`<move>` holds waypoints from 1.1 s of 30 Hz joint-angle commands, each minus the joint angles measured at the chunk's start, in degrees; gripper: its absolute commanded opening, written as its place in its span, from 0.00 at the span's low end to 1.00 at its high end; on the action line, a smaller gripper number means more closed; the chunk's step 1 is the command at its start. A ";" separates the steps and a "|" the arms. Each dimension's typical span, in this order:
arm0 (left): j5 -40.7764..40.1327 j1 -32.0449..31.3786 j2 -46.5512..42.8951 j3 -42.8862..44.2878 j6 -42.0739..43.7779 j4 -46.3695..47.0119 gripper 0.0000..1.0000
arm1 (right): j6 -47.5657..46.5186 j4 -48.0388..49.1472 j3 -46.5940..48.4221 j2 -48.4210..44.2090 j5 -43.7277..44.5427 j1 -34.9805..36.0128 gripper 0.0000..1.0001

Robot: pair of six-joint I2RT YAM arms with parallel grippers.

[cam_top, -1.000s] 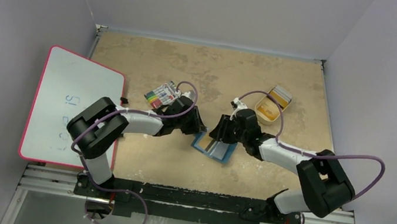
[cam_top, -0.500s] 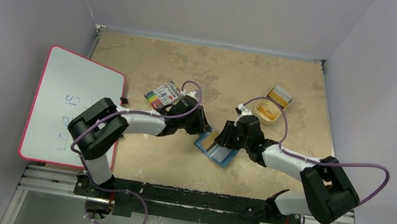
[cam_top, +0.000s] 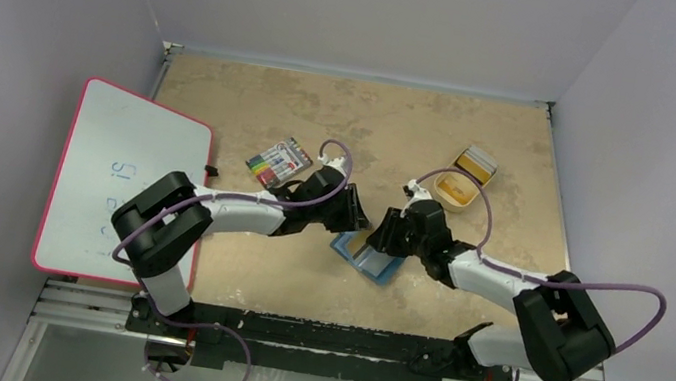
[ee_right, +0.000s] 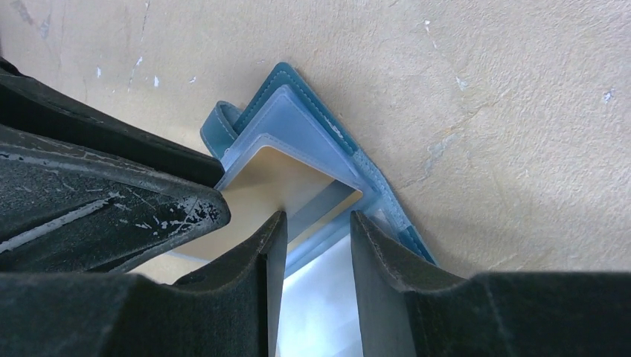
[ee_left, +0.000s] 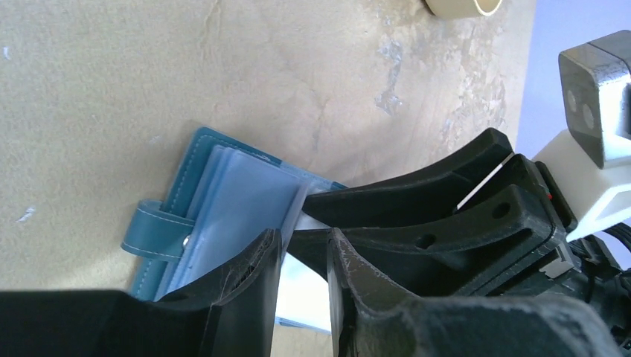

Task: Put the credit cards into the card holder
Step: Turn over the card slot in the card holder.

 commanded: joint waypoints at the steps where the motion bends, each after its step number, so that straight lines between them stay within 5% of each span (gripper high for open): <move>1: 0.94 -0.83 -2.55 2.19 -0.44 1.91 0.28 | 0.56 0.19 -0.98 -2.84 1.24 -0.34 0.39; 10: 3.07 -1.16 -0.66 1.44 -1.57 4.72 0.28 | 0.88 -2.58 -1.09 -6.72 1.79 -0.32 0.40; 17: -1.01 -1.33 -0.26 4.44 1.68 -2.09 0.10 | 0.00 -8.98 2.48 -12.33 2.96 -0.34 0.41; 33: 5.57 -4.68 2.43 4.97 -0.86 3.32 0.21 | -0.85 -19.24 9.34 -23.35 10.00 -0.34 0.45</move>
